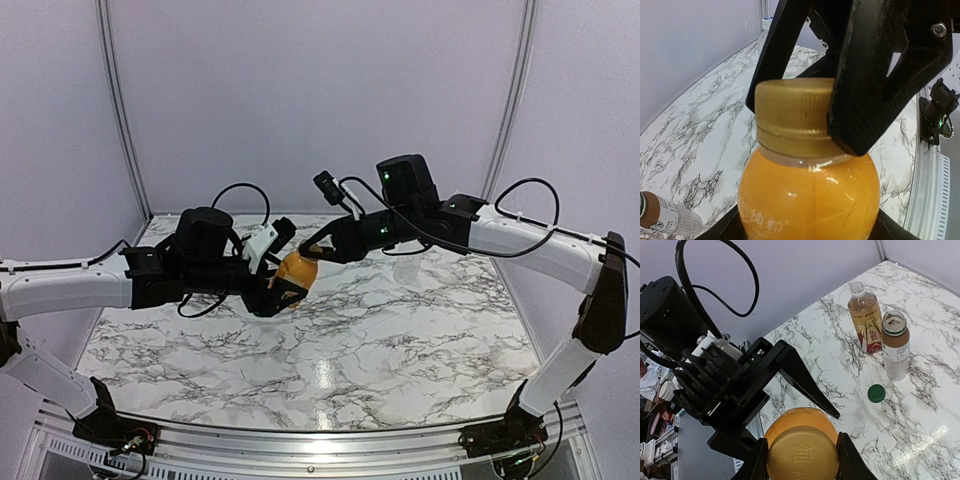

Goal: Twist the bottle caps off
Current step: Pass from the right arm to the left

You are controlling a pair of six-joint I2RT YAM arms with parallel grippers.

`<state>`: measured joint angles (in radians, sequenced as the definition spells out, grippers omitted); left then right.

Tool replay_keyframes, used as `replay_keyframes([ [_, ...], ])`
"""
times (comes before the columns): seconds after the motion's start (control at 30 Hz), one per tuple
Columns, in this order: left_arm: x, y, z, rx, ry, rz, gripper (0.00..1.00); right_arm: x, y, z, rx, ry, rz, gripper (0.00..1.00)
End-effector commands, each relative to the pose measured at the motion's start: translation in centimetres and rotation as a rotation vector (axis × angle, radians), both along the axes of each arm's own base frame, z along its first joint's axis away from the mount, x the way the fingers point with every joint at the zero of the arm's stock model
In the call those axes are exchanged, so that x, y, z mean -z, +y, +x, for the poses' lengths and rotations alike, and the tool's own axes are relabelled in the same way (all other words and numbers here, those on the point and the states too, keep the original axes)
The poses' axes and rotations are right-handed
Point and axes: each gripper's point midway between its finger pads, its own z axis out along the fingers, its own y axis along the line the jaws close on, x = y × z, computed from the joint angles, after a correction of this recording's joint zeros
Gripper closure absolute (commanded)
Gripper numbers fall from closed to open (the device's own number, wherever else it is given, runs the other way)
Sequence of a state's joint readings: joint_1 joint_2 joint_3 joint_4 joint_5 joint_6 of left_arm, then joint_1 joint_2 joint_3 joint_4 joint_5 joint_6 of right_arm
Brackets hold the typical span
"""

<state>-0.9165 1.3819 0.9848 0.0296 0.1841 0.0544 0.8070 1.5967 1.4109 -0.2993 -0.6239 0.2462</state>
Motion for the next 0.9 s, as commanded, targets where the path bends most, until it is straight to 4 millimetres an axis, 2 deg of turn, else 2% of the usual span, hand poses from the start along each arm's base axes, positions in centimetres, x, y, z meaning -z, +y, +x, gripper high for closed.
replay_keyframes([
  [0.0, -1.0, -0.5, -0.2, 0.024, -0.016, -0.025, 0.24, -3.4, 0.3, -0.9, -0.036, -0.029, 0.095, 1.0],
  [0.13, -1.2, -0.5, -0.5, 0.031, -0.016, -0.042, 0.26, -3.7, 0.3, -1.2, -0.047, -0.024, 0.11, 1.0],
  [0.33, -2.0, -0.4, -0.6, 0.032, -0.026, -0.076, 0.37, -3.4, 0.1, -0.9, -0.039, -0.021, 0.103, 1.0],
  [0.53, -2.4, -0.3, -0.7, 0.035, -0.037, -0.089, 0.39, -3.0, -0.1, -0.7, -0.034, -0.019, 0.095, 1.0],
  [0.63, -2.4, -0.4, -0.8, 0.042, -0.036, -0.097, 0.48, -2.7, -0.3, -0.4, -0.027, -0.02, 0.09, 1.0],
  [0.67, -2.5, -0.4, -0.9, 0.044, -0.036, -0.105, 0.5, -2.6, -0.4, -0.3, -0.025, -0.021, 0.089, 0.98],
  [0.73, -2.8, -0.5, -1.0, 0.046, -0.035, -0.131, 0.55, -2.6, -0.5, -0.1, -0.016, -0.03, 0.095, 0.85],
  [0.87, -4.0, -0.7, -1.4, 0.058, -0.016, -0.191, 0.64, -3.8, -0.7, 0.0, -0.002, -0.069, 0.137, 0.47],
])
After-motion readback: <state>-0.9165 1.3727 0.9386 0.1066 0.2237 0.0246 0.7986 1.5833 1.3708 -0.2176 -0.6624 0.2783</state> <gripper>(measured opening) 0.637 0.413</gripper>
